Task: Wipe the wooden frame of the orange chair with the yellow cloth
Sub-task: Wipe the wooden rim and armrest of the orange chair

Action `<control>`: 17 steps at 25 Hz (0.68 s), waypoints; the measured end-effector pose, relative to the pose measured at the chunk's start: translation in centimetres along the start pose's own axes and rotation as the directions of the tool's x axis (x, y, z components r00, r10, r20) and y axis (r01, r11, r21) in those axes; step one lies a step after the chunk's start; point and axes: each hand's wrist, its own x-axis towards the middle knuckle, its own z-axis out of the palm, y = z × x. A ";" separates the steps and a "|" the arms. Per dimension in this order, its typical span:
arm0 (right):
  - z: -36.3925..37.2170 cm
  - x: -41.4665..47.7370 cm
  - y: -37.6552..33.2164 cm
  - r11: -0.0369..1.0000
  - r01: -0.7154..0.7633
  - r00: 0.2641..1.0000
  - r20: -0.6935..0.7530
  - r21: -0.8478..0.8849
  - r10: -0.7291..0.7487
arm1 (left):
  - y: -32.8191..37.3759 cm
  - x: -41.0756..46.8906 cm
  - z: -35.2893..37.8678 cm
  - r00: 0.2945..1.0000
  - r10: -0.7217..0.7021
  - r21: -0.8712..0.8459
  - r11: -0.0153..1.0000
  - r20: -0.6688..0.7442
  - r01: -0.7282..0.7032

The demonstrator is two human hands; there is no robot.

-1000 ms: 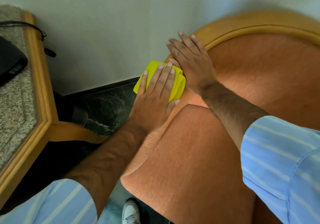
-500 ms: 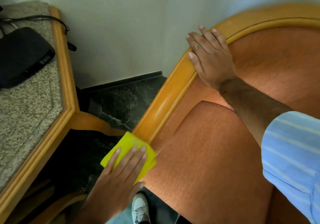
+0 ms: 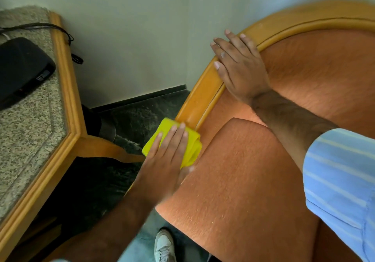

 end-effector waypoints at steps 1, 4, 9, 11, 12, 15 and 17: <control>0.0 0.0 0.0 1.000 0.003 1.000 0.001 -0.001 -0.003 | 0.2 2.5 -0.4 1.000 -0.008 -0.009 1.000 -0.022 0.008; 0.1 0.0 0.2 1.000 0.018 1.000 -0.015 -0.010 -0.018 | 0.4 8.5 -1.8 0.995 -0.018 -0.060 0.998 -0.102 0.012; 0.7 -0.1 0.3 1.000 0.018 0.998 -0.059 -0.010 -0.019 | 0.7 13.6 -3.9 0.986 -0.013 -0.091 0.996 -0.164 -0.002; 0.6 -0.1 0.3 1.000 0.018 0.998 -0.059 -0.005 -0.018 | 0.9 13.2 -3.6 0.985 -0.024 -0.087 0.996 -0.169 0.009; 0.5 -0.1 0.3 1.000 0.018 0.998 -0.056 -0.006 -0.018 | 0.9 12.5 -3.3 0.985 -0.026 -0.090 0.996 -0.168 0.011; 0.6 -0.1 0.1 1.000 0.021 0.998 -0.062 0.010 -0.020 | 0.7 8.2 -1.4 0.990 -0.043 -0.083 0.996 -0.133 0.032; 0.7 0.0 0.1 1.000 0.017 0.998 -0.060 0.019 -0.016 | 0.6 4.1 0.0 0.996 -0.039 -0.027 0.999 -0.078 0.037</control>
